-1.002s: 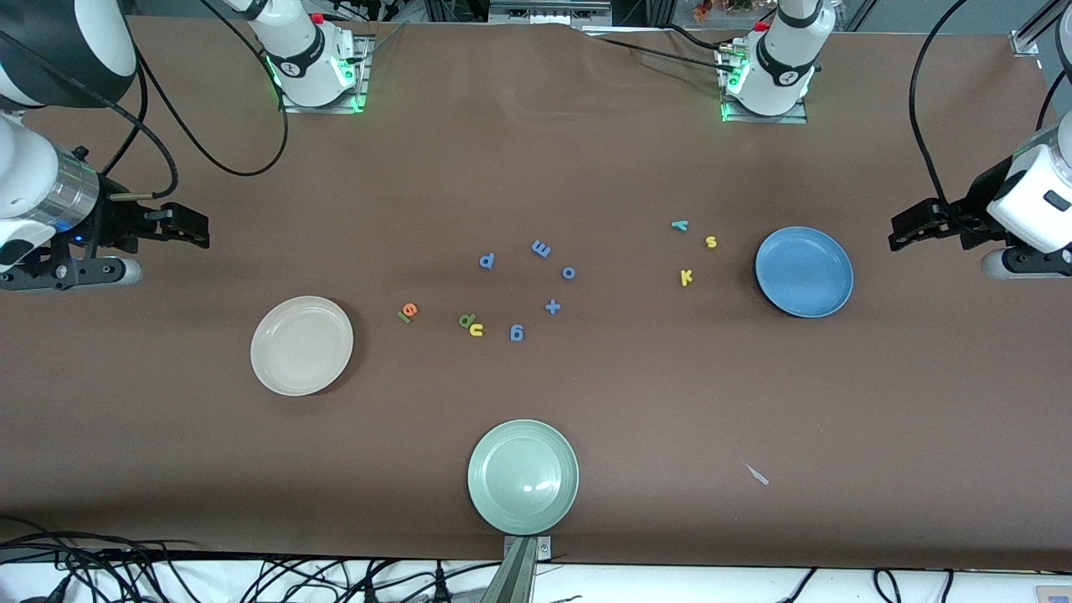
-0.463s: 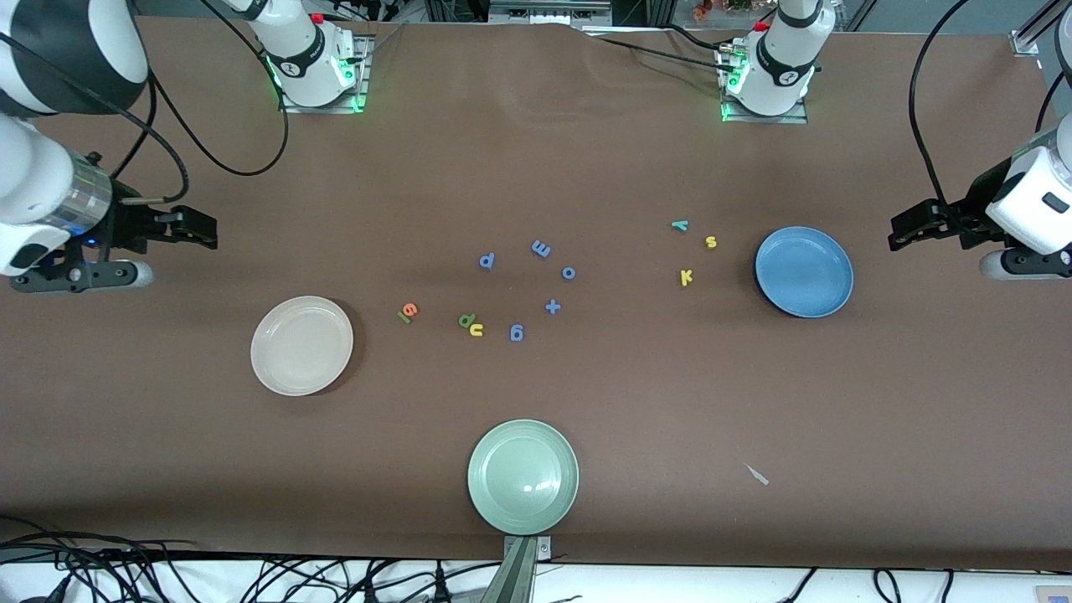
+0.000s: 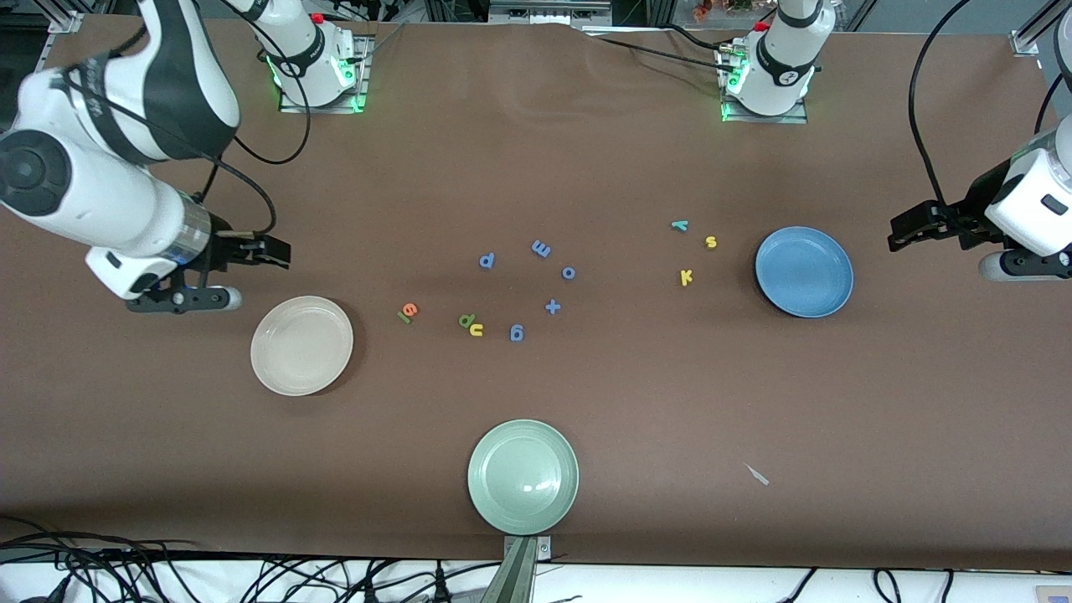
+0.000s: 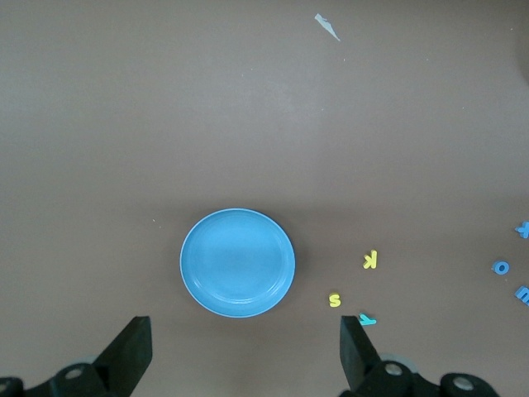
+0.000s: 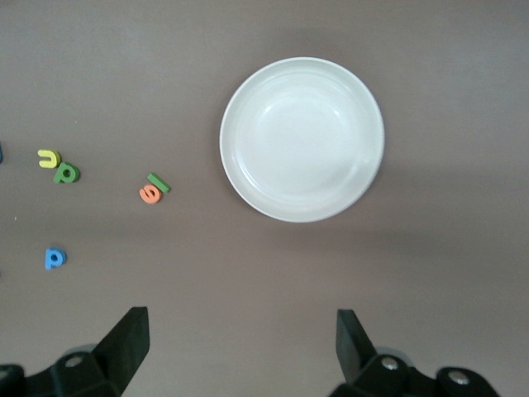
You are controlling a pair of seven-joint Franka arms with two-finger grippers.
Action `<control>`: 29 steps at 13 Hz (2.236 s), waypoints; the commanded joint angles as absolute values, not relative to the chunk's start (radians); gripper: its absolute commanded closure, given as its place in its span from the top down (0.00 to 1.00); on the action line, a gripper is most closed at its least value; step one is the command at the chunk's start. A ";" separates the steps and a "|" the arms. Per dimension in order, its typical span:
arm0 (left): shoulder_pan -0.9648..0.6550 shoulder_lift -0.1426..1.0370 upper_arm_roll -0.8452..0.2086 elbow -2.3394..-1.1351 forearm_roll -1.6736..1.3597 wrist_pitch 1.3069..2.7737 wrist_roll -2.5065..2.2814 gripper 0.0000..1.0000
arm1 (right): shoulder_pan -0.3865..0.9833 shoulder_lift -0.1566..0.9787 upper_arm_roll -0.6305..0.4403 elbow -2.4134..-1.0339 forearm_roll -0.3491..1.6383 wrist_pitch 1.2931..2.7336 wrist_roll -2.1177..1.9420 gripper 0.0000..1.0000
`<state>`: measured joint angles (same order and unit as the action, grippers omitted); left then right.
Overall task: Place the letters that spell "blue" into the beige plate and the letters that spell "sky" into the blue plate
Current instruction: 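Reach the right gripper to green letters while the left gripper reaches yellow letters, then close the right gripper on green l while the left gripper grips yellow s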
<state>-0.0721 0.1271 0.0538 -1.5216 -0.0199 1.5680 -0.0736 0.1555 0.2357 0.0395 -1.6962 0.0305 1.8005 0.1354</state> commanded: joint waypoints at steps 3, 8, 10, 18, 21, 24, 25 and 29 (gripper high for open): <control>-0.086 0.130 -0.009 -1.646 -0.048 1.701 -0.213 1.00 | 0.267 0.265 0.040 -1.876 0.046 2.015 0.285 1.00; -0.081 0.039 -0.089 -2.022 -0.095 1.943 -0.340 1.00 | 0.334 0.349 0.040 -1.919 0.048 2.202 0.409 1.00; -0.078 -0.008 -0.121 -2.165 -0.095 2.060 -0.383 1.00 | 0.377 0.406 0.040 -1.919 0.048 2.282 0.492 1.00; -0.087 0.106 -0.218 -2.440 -0.086 2.483 -0.538 1.00 | 0.370 0.544 0.037 -1.893 0.063 2.423 0.528 0.99; -0.087 0.188 -0.256 -2.569 -0.084 2.802 -0.607 1.00 | 0.373 0.577 0.037 -1.902 0.063 2.457 0.528 0.99; -0.090 0.238 -0.258 -2.571 -0.063 2.827 -0.612 1.00 | 0.371 0.584 0.037 -1.904 0.063 2.464 0.528 0.98; -0.106 0.236 -0.258 -2.585 -0.063 2.826 -0.615 0.99 | 0.370 0.586 0.037 -1.904 0.063 2.467 0.528 0.96; -0.123 0.235 -0.258 -2.591 -0.060 2.806 -0.620 0.85 | 0.370 0.603 0.037 -1.905 0.063 2.489 0.528 0.93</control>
<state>-0.1136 0.2520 -0.2587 -2.5783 -0.0659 2.8193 -0.6052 0.3735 0.5845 0.0327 -1.9111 0.0470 2.4613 0.5215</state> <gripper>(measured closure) 0.101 0.057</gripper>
